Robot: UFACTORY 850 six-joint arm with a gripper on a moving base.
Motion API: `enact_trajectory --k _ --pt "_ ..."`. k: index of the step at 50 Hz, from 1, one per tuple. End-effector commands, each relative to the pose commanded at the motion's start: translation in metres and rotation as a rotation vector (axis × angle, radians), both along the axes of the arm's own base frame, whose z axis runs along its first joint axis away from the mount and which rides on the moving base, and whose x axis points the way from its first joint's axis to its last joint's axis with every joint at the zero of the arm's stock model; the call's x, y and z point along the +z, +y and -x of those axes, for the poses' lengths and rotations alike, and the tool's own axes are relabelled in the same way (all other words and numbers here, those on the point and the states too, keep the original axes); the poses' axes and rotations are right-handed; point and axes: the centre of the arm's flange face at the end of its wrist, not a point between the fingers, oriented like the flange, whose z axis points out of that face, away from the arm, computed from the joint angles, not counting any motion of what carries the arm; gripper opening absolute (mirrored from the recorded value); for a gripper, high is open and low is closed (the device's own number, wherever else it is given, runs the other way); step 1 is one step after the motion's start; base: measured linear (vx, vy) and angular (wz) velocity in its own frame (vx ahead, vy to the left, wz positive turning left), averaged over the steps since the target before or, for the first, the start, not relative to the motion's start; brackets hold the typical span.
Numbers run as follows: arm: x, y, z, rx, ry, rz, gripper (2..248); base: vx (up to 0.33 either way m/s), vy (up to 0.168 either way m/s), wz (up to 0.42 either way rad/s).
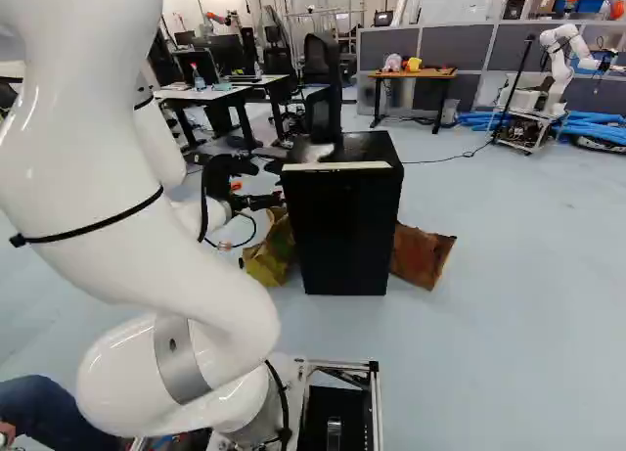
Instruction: Grab a drink from the fridge
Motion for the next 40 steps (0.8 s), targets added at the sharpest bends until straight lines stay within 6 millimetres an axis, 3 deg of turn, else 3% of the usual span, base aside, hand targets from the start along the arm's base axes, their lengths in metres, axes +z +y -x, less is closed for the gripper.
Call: enact_trajectory --k 40 --pt "-0.046 0.041 -0.064 -0.207 -0.023 0.025 247 0.0 0.0 0.0"
